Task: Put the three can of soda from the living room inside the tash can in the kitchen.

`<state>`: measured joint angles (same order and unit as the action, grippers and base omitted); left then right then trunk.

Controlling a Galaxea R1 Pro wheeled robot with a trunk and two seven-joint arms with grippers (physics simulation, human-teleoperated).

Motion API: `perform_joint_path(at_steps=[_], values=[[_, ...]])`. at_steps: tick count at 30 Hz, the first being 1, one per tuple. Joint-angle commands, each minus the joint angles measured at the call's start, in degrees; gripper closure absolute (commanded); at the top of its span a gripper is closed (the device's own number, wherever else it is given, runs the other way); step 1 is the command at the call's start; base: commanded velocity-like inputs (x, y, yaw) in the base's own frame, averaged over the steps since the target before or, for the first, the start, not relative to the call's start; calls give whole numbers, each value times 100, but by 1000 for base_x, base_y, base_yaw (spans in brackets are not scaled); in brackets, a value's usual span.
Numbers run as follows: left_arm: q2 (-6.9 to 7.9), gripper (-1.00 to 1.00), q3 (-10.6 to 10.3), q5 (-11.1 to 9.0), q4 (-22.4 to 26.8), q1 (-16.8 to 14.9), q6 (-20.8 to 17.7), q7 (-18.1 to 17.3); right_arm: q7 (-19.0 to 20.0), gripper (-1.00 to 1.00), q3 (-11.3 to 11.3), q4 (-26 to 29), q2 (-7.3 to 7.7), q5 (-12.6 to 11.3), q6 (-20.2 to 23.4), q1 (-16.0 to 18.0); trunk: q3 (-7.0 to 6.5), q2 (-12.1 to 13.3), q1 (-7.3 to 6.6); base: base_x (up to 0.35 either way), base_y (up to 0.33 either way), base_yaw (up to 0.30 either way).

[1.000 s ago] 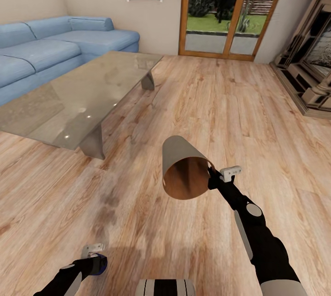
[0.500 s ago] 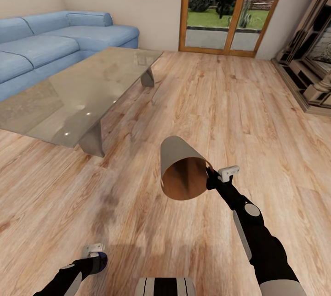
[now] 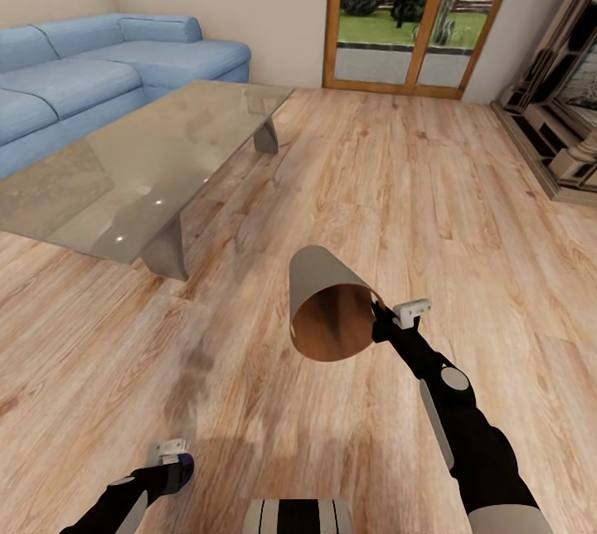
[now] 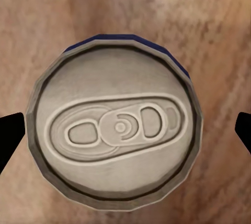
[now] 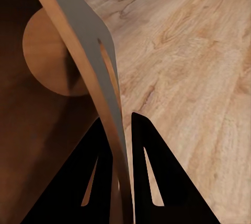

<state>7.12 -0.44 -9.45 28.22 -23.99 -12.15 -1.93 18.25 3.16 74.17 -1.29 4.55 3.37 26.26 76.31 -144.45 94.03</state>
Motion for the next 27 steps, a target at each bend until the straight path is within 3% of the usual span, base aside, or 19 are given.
perform_joint_path(at_steps=[1,9,10,19,27], values=[[0,-100,0,2,-1,0,1,0,38,100,0,10,0,-59,5,-1,-1,0,-1,0,0,0],[0,-100,0,-2,-1,0,2,0,38,100,0,10,-2,-59,5,-6,-1,0,-1,0,0,0],[0,100,0,-3,1,0,2,0,38,100,0,10,-2,-59,5,-6,-1,0,-1,0,0,0],[-1,100,8,4,0,0,104,17,26,100,-93,10,-3,-59,5,-14,-1,0,-1,0,0,0],[-2,100,0,12,-51,0,99,17,21,100,-122,10,-3,-59,5,-16,-178,10,-21,0,0,0]])
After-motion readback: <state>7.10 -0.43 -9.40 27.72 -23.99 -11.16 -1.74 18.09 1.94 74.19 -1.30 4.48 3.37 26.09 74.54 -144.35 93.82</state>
